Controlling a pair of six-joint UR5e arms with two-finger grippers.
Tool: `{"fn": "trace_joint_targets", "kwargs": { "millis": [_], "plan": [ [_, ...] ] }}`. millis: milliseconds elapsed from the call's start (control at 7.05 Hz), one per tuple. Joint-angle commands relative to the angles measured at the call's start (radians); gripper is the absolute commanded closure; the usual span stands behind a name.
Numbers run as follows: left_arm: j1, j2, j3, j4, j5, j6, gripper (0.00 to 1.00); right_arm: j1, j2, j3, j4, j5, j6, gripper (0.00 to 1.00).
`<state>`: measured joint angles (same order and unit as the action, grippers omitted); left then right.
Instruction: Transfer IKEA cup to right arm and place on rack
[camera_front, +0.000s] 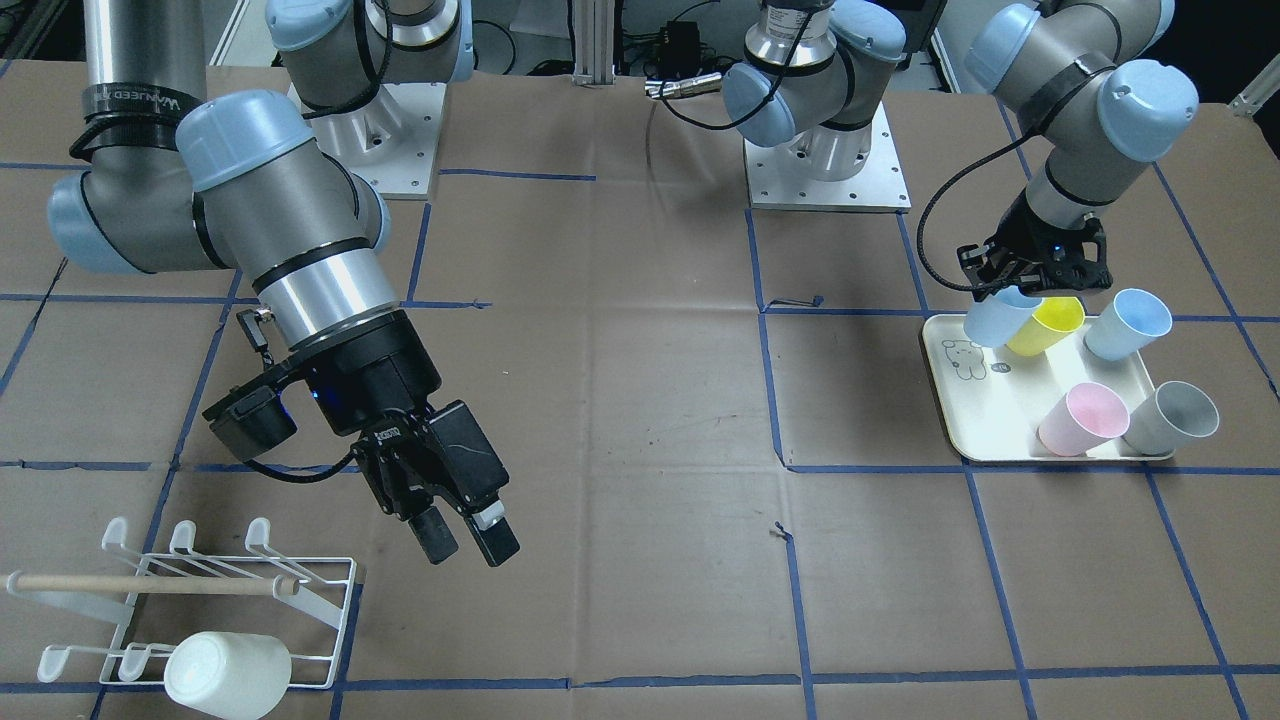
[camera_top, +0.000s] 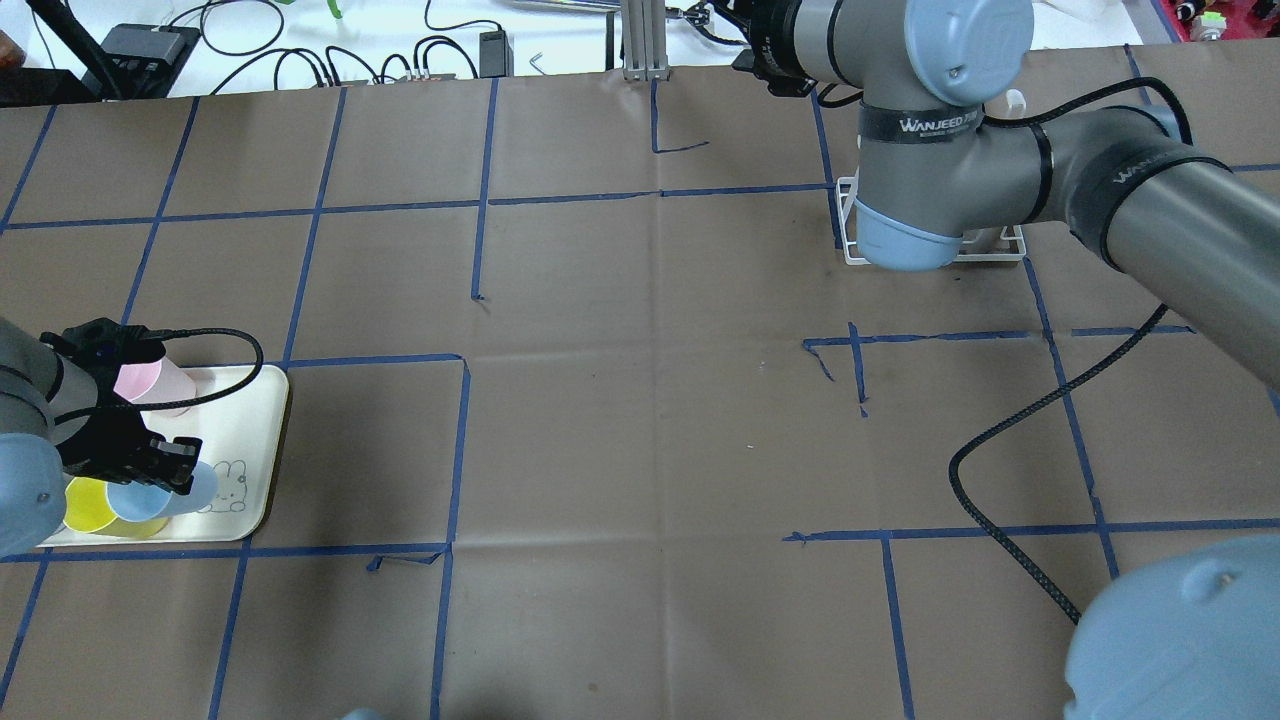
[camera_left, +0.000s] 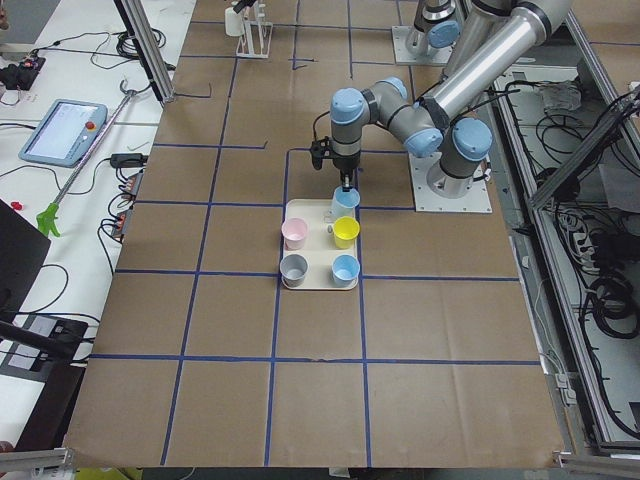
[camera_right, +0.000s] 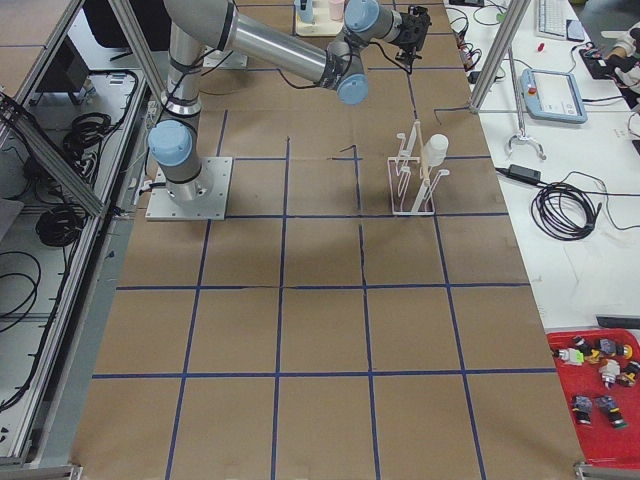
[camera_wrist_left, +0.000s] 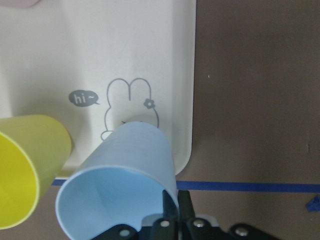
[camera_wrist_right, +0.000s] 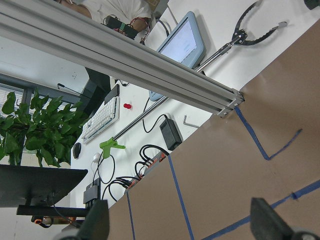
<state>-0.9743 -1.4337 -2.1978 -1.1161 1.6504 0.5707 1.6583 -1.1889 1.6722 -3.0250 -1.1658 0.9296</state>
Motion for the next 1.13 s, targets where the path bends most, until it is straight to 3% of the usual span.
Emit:
{"fn": "trace_joint_targets", "kwargs": {
  "millis": [0, 142, 425, 567, 993],
  "plan": [
    [-0.032, -0.023, 0.250, -0.246, -0.050, -0.046, 1.00, 0.000, 0.000, 0.001, 0.000, 0.000, 0.000, 0.00],
    [-0.061, -0.031, 0.368, -0.364, -0.117, -0.060, 1.00, 0.000, 0.000, 0.001, 0.000, 0.000, 0.000, 0.00],
    [-0.081, -0.071, 0.501, -0.427, -0.144, -0.052, 1.00, 0.000, 0.000, 0.000, 0.000, 0.000, 0.000, 0.00],
    [-0.101, -0.091, 0.516, -0.395, -0.193, -0.036, 1.00, 0.000, 0.000, 0.000, 0.000, 0.000, 0.000, 0.00],
    [-0.125, -0.154, 0.520, -0.156, -0.517, 0.023, 1.00, 0.000, 0.000, 0.000, 0.000, 0.000, 0.000, 0.00]
  ]
}}
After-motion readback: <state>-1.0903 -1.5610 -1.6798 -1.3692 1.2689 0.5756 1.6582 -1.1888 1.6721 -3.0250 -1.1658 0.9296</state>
